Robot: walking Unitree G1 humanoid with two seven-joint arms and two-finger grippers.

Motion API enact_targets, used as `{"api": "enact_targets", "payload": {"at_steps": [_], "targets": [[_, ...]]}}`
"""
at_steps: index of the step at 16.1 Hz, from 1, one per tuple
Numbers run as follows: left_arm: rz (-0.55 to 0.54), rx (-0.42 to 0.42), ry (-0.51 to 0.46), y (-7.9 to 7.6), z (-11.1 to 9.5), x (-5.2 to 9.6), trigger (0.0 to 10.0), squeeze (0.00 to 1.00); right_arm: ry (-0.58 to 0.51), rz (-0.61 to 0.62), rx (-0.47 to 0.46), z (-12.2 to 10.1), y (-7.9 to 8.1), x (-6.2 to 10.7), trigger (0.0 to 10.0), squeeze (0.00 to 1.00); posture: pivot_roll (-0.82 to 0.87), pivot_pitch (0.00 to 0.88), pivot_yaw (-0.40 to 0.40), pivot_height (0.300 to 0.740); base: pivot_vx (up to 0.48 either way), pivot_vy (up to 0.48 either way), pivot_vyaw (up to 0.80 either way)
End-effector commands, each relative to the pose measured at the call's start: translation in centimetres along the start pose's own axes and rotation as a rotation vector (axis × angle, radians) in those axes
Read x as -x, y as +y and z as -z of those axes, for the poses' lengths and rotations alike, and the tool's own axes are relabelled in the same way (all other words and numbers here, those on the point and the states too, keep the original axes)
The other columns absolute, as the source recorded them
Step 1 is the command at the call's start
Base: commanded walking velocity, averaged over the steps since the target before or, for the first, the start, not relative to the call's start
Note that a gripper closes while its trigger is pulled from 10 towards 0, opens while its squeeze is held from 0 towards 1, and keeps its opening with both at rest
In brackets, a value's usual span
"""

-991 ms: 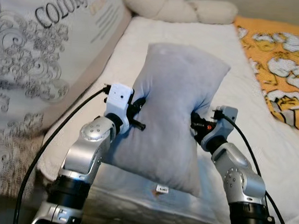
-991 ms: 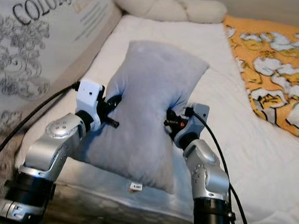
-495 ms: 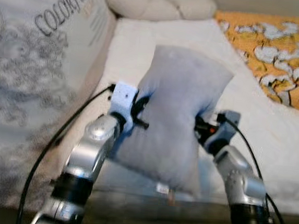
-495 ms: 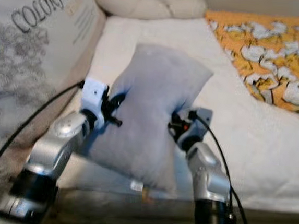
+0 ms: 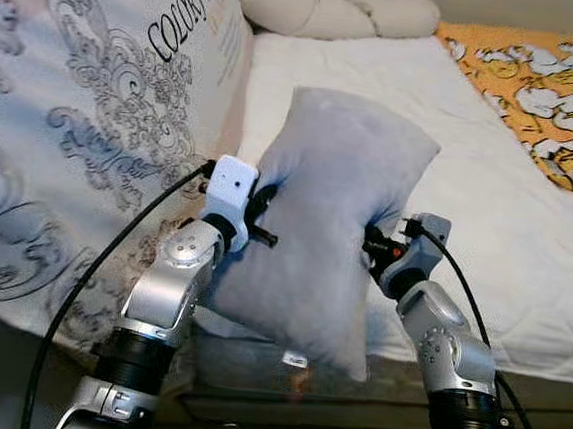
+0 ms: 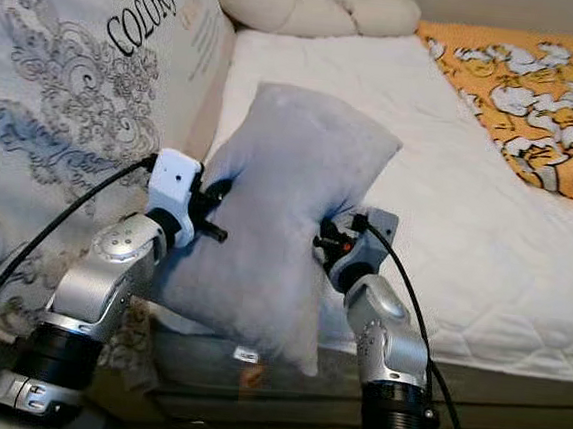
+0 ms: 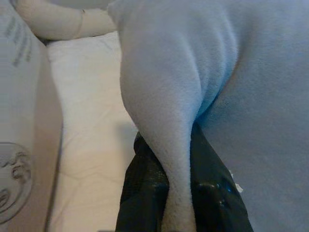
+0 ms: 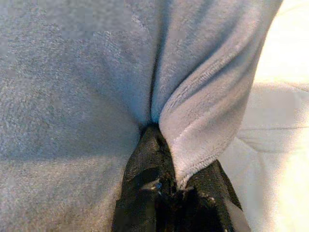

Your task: Clean up the room

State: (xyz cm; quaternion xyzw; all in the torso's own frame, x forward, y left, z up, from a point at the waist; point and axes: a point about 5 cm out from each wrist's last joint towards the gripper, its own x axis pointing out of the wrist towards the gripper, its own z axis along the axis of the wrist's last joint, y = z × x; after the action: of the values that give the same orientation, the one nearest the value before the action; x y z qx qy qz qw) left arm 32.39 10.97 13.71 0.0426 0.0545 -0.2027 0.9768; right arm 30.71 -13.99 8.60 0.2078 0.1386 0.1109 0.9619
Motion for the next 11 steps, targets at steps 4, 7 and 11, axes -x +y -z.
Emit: {"api": "enact_targets", "payload": {"at_steps": [4, 7, 11], "targets": [[-0.056, -0.001, -0.056, 0.75, -1.22, -0.19, 10.0, 0.0, -0.031, -0.009, 0.023, -0.86, 0.15, -0.31, 10.0, 0.0, 0.02, 0.0, 0.047, 0.74, 0.06, 0.0, 0.0], [-0.067, -0.003, -0.046, 0.92, -0.96, -0.23, 10.0, 0.0, -0.022, -0.004, 0.069, -0.98, 0.08, -0.56, 10.0, 0.0, 0.02, 0.0, 0.036, 0.74, 0.24, 0.0, 0.0], [-0.071, 0.009, -0.048, 0.62, -0.84, -0.31, 10.0, 0.0, -0.015, -0.003, 0.077, -0.99, 0.09, -0.79, 10.0, 0.0, 0.03, 0.0, 0.022, 0.74, 0.262, 0.0, 0.0]]}}
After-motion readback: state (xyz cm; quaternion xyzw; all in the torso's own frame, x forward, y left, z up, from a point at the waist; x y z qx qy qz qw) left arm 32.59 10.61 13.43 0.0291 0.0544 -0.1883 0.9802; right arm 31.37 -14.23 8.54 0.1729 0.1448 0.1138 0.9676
